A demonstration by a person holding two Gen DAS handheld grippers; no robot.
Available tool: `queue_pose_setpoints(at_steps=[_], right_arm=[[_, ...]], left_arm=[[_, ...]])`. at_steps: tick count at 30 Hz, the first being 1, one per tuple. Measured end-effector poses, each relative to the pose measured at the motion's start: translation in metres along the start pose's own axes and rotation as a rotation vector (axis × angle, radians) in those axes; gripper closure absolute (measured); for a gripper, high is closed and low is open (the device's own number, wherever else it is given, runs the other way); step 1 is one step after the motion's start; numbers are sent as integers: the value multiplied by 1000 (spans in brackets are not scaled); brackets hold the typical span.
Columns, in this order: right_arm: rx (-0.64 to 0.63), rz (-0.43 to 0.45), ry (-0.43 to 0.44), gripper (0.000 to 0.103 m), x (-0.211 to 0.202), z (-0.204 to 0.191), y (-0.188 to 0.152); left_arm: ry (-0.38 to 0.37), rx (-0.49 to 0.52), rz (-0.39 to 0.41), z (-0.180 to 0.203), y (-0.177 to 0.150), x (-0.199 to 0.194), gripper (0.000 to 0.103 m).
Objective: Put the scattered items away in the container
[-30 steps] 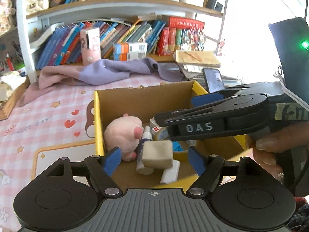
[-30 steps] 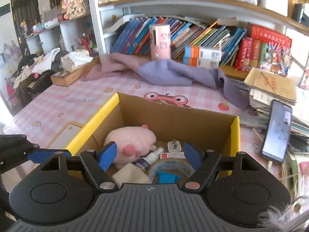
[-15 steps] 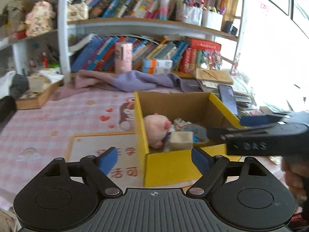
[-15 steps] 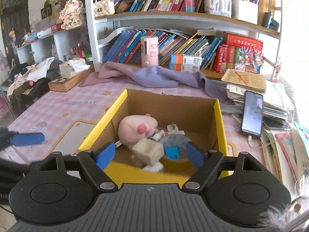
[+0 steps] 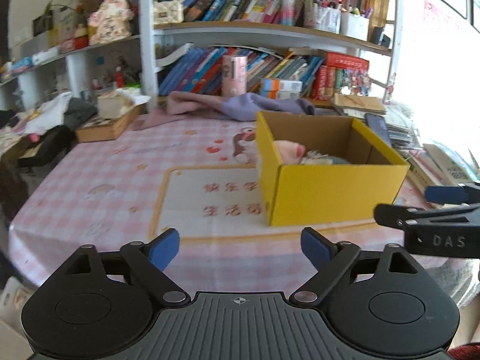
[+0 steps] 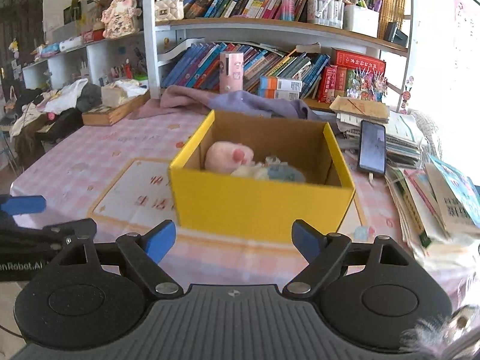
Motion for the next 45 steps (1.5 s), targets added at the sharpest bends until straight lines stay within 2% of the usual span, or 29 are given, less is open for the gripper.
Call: queue_pose_setpoints(at_steps=[6, 14, 20, 31, 45], right_arm=[[3, -37, 11, 17, -14, -23, -29], [-6, -64, 31, 11, -27, -45, -44], [-9, -80, 28, 5, -32, -48, -48], [2, -59, 18, 5, -38, -47, -44], [27, -51, 4, 5, -41, -40, -43]], left_arm=[[61, 17, -10, -15, -24, -19, 4], [58, 7, -31, -26, -39, -34, 0], [40, -23, -44, -32, -43, -38, 0], [7, -12, -44, -28, -43, -39, 0], [4, 8, -43, -22, -42, -40, 0]])
Point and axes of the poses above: each gripper's, at about its wrist camera, not at the fingertips, and x roughly the way its jaws point, z to its right, y to its top, the point moved 9 cm from there along x, roughly the way its jaws point, and after that the axes turned 3 degrees about y, right-handed, at the moved point
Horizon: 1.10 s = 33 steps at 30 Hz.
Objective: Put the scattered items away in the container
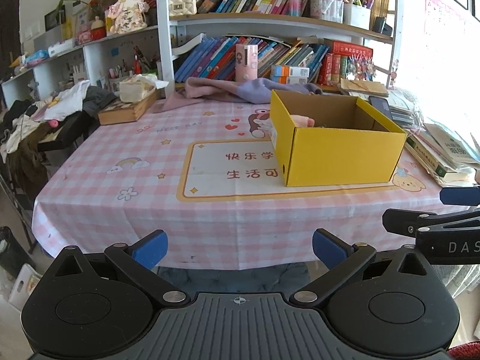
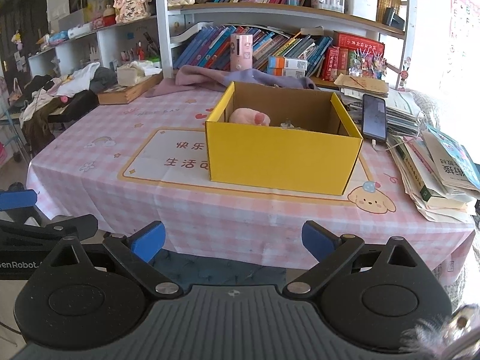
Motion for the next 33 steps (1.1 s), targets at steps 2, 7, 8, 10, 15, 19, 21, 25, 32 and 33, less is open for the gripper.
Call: queue_pose_setpoints(at_steps=[2, 7, 8, 10, 15, 19, 21, 25, 32, 33], right_arm=[[2, 3, 0, 4, -1, 1, 0], [8, 4, -1, 4, -2, 2, -2], [7, 5, -1, 4, -2, 2, -2], [8, 5, 0, 4, -3, 2, -2], [5, 4, -2, 4, -2, 2, -2], [-6, 4, -4, 3, -5, -1, -3], [-11, 6, -3, 3, -6, -3, -3], [-14, 5, 0, 3, -7, -5, -3], [-18, 7, 5, 3, -6, -9, -3], [-18, 7, 5, 3, -7, -9, -3]], left_arm=[[2, -7, -5, -1, -1, 0, 0], [11, -8, 1, -2, -1, -3, 0], [12, -7, 2, -2, -2, -3, 0], [15, -5, 3, -3, -2, -4, 0], [22, -10, 3, -6, -4, -7, 0], [32, -17, 2, -10, -3, -8, 0], [36, -21, 7, -11, -3, -9, 0], [44, -23, 15, -13, -3, -11, 0], [54, -29, 16, -16, -2, -12, 0], [54, -29, 17, -16, -2, -12, 0]])
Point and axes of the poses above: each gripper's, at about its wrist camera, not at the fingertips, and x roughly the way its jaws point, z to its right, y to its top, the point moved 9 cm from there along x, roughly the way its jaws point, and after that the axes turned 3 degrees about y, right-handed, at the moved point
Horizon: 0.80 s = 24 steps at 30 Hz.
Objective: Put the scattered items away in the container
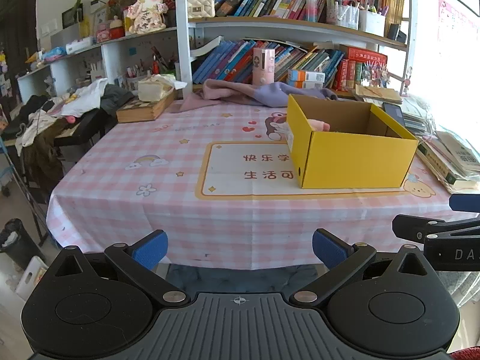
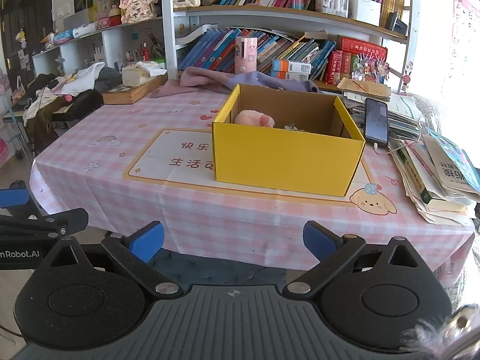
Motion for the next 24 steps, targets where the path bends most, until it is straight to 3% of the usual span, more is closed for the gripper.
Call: queue_pose_setpoints(at_steps=[24], right_arm=[[-27, 0, 14, 3, 3, -7, 3]], left_arm=[[-14, -25, -10, -5, -1, -2, 0]])
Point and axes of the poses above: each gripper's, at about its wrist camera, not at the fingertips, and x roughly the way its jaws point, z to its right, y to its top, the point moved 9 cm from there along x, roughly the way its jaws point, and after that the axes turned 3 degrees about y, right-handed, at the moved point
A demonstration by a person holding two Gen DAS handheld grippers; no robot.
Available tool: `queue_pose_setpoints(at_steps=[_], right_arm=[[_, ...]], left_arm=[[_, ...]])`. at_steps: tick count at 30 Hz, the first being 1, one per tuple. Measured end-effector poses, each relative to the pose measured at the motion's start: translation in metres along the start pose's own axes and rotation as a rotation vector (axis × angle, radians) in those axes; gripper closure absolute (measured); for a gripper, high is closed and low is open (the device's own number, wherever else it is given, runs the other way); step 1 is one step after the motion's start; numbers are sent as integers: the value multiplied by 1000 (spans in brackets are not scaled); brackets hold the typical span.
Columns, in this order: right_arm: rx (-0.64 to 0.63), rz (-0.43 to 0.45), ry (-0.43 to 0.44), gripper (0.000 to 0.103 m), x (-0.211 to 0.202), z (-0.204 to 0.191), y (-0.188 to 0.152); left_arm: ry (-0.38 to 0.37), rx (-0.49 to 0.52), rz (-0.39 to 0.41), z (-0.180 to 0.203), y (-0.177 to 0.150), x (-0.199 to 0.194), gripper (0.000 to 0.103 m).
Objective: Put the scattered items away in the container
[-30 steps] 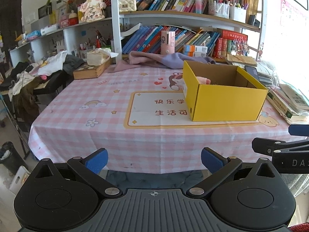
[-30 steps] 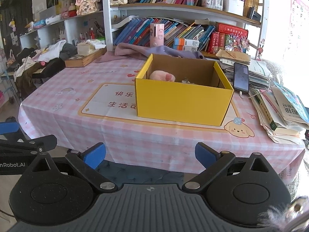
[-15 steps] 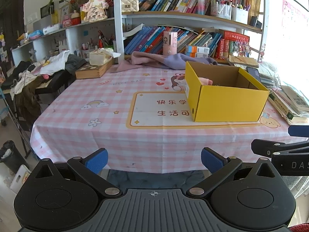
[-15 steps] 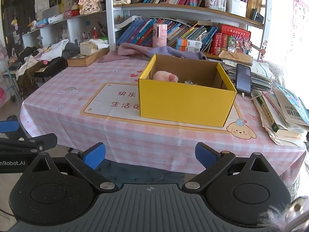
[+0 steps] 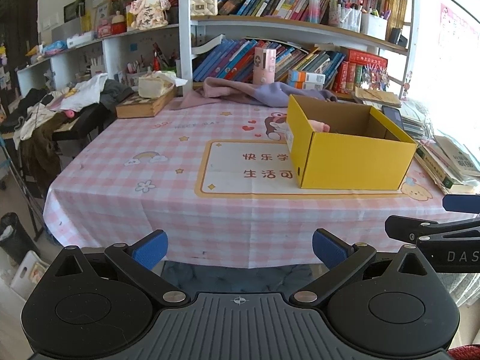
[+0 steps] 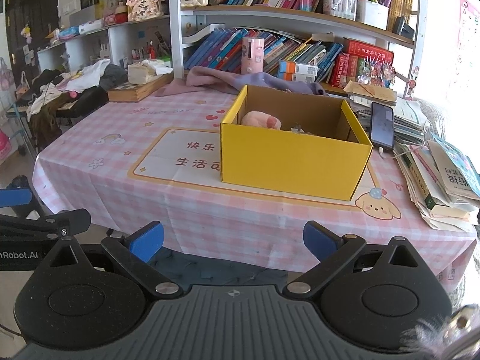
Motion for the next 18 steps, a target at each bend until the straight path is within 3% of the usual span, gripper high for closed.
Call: queue_pose_setpoints(at_steps=[18], right_arm=[[-31, -31, 14, 3, 11, -4, 2]], left_arm=[[-37, -16, -16, -2, -3, 8, 0]])
Point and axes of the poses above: each gripper's, at about its wrist camera, not at the fingertips, and x roughly the way its jaws point, z to its right, y to its top, the point moved 9 cm from there along x, roughly the way its jaws point, and after that the axes turned 3 degrees about y, right-handed, at the moved point
